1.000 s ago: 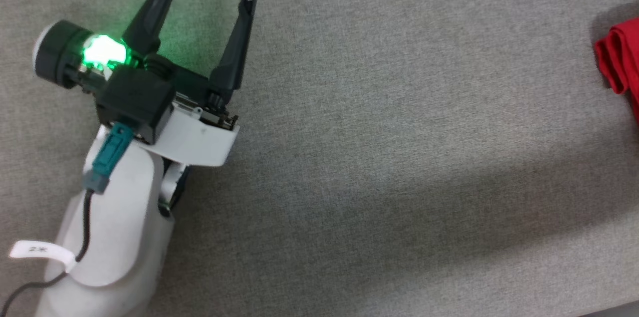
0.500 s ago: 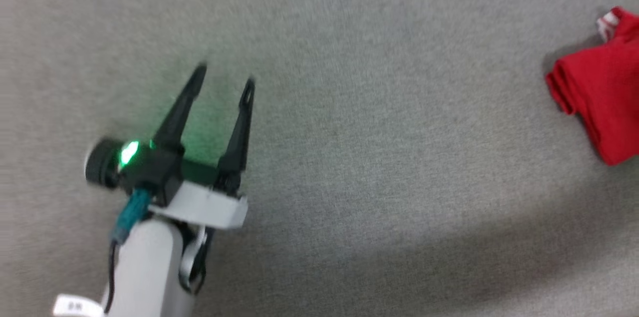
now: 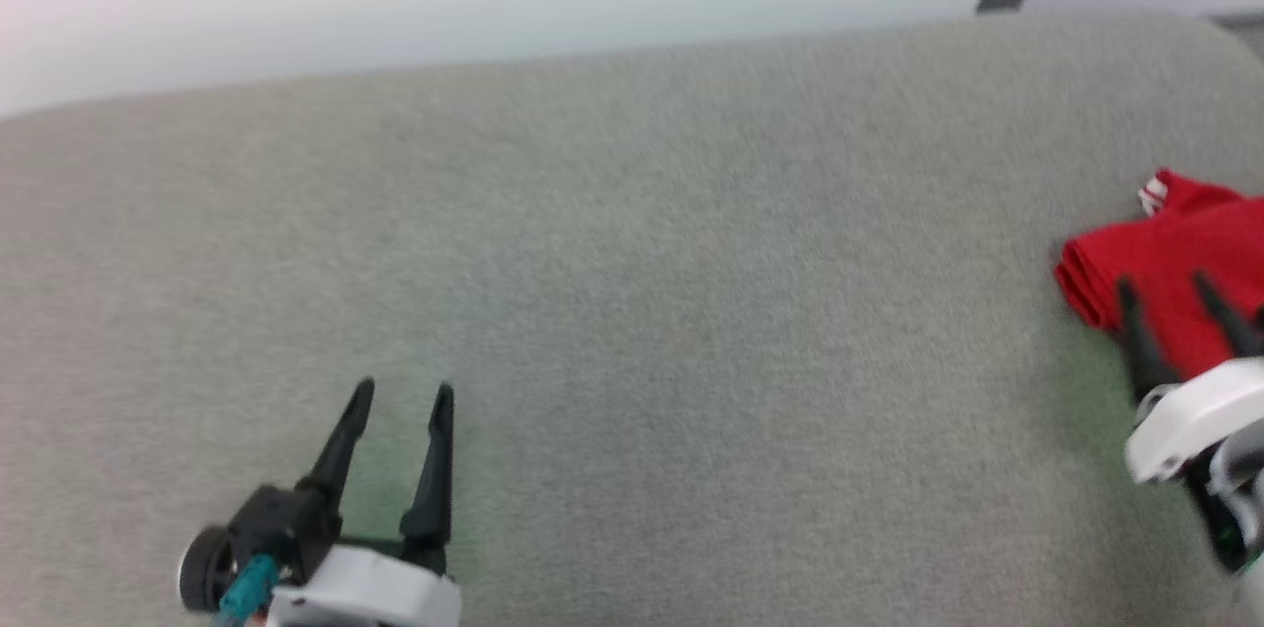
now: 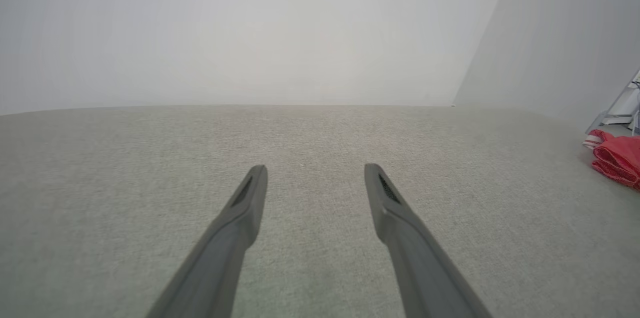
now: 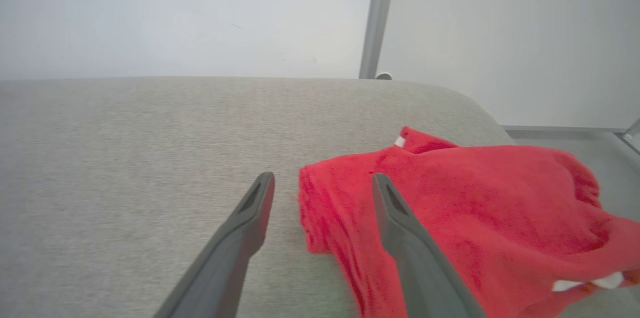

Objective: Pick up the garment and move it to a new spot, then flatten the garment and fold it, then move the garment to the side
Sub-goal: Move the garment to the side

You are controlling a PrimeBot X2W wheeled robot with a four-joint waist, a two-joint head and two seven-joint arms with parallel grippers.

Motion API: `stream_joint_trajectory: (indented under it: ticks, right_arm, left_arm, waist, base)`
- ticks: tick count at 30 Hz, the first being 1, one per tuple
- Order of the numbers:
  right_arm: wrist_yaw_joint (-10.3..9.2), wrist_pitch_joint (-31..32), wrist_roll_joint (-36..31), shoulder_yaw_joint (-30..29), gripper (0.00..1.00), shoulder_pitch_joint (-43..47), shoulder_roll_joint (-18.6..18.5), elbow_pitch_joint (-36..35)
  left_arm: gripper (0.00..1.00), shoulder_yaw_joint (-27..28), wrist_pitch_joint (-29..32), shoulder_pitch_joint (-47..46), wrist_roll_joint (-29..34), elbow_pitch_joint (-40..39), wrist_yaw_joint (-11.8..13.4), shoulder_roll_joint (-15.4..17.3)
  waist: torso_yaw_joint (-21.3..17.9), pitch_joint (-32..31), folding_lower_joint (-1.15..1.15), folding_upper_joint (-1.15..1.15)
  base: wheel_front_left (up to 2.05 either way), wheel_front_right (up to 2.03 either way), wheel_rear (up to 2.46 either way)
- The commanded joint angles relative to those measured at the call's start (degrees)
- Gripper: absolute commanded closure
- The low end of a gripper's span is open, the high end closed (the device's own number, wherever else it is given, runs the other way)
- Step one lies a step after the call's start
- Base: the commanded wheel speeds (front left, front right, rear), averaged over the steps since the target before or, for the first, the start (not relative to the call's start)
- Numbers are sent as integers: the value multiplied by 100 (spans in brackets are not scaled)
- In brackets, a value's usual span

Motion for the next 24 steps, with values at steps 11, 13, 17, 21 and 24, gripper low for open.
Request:
stream_joint_trajectory:
  ticks: [11, 13, 17, 21, 24]
  right_arm:
    - [-9, -25, -435, -341, 0, 1349, 696, -984]
    - [-9, -26, -514, -389, 0, 1482, 756, -1189]
    - [-9, -26, -629, -478, 0, 1781, 829, -1592]
    - [-9, -26, -695, -667, 0, 2117, 900, -1958]
    - [-9, -26, -713, -927, 0, 2426, 978, -2251]
  left_arm:
    - [0, 217, -5, 790, -313, 2, -12, 16]
    - [0, 190, -5, 869, -344, -20, -12, 66]
    - [0, 265, -5, 1020, -460, -78, -12, 98]
    - [0, 230, -5, 1163, -469, -195, -12, 114]
    - [0, 163, -5, 1222, -489, -248, -12, 151]
  waist:
    - [979, -1332, 0, 0]
    - [1032, -1405, 0, 0]
    - [1126, -1488, 0, 0]
    - [1199, -1531, 0, 0]
    - [1262, -1548, 0, 0]
  base:
    - [0, 0, 0]
    - [0, 0, 0]
    - [0, 0, 0]
    - [0, 0, 0]
    - [0, 0, 0]
